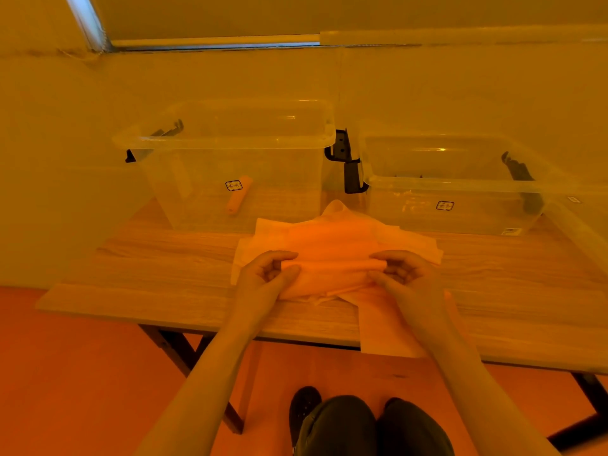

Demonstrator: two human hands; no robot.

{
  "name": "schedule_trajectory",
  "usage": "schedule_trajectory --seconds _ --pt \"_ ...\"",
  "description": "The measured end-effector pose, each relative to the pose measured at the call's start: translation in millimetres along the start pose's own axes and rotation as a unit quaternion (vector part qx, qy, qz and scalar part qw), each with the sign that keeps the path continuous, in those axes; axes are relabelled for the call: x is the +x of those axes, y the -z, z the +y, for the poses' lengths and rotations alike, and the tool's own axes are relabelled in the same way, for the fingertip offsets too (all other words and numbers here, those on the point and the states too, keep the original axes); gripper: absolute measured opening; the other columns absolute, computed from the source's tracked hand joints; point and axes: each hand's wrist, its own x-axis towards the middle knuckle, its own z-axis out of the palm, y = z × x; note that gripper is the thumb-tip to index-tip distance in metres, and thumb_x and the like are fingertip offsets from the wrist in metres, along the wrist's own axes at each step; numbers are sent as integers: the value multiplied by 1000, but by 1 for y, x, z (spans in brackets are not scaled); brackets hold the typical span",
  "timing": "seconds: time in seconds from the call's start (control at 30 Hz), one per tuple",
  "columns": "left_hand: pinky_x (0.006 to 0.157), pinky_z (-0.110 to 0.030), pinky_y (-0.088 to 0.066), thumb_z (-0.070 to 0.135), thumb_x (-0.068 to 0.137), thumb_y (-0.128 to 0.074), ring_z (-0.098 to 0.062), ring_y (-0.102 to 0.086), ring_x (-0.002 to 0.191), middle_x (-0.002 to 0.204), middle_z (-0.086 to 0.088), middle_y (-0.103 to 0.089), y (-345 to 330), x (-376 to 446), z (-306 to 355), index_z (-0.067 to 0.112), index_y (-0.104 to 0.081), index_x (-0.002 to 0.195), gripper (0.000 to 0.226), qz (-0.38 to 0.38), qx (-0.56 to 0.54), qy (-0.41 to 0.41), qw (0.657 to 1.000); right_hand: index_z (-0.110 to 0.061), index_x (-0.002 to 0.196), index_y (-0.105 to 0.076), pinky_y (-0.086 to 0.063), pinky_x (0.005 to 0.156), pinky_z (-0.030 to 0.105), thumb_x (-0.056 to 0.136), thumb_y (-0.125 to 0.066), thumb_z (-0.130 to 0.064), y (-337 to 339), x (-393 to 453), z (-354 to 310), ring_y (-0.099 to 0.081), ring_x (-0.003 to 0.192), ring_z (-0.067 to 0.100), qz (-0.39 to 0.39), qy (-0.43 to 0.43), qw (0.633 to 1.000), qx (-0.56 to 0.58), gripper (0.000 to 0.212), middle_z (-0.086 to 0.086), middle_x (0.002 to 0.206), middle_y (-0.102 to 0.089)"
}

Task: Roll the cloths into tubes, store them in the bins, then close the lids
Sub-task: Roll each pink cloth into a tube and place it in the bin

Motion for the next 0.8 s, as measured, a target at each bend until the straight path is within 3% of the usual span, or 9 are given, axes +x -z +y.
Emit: schedule_trajectory --seconds 0.17,0.33,0.57,0.7,0.8 --pt "75 -24 -52 -2 82 -68 -11 -66 97 104 3 -71 1 -2 3 25 -70 98 31 -13 -35 8 999 -19 100 -69 -56 81 29 77 -74 -2 1 -1 0 -67 92 19 3 -2 1000 -20 29 6 102 -70" --pt "77 -28 -54 6 82 -70 -16 -64 94 105 -5 -68 1 -2 4 27 -70 98 26 20 -21 0 1000 -23 100 -66 -57 76 31 75 -77 -3 -1 -1 -3 -68 87 20 13 -13 1000 -20 34 9 96 -71" --pt "73 -23 -54 1 81 -69 -6 -65 87 103 3 -67 0 -4 9 27 -67 101 33 8 -22 -3 1000 -16 98 -68 -56 72 24 79 -74 -9 -2 0 -2 -68 86 18 21 1 999 -35 21 9 93 -70" --pt "74 -38 -54 21 78 -73 -18 -60 81 90 -3 -65 1 -4 6 35 -71 96 23 17 6 -13 1000 -23 106 -67 -53 72 21 87 -66 -17 1 0 -1 -64 85 8 -1 36 997 -74 20 1 94 -68" --pt "77 -49 -54 24 80 -72 -27 -61 83 90 -11 -64 0 -5 8 35 -70 99 22 23 19 -15 999 -25 103 -66 -55 75 23 82 -71 -10 -1 -1 -1 -65 87 9 -16 35 997 -63 27 0 98 -68"
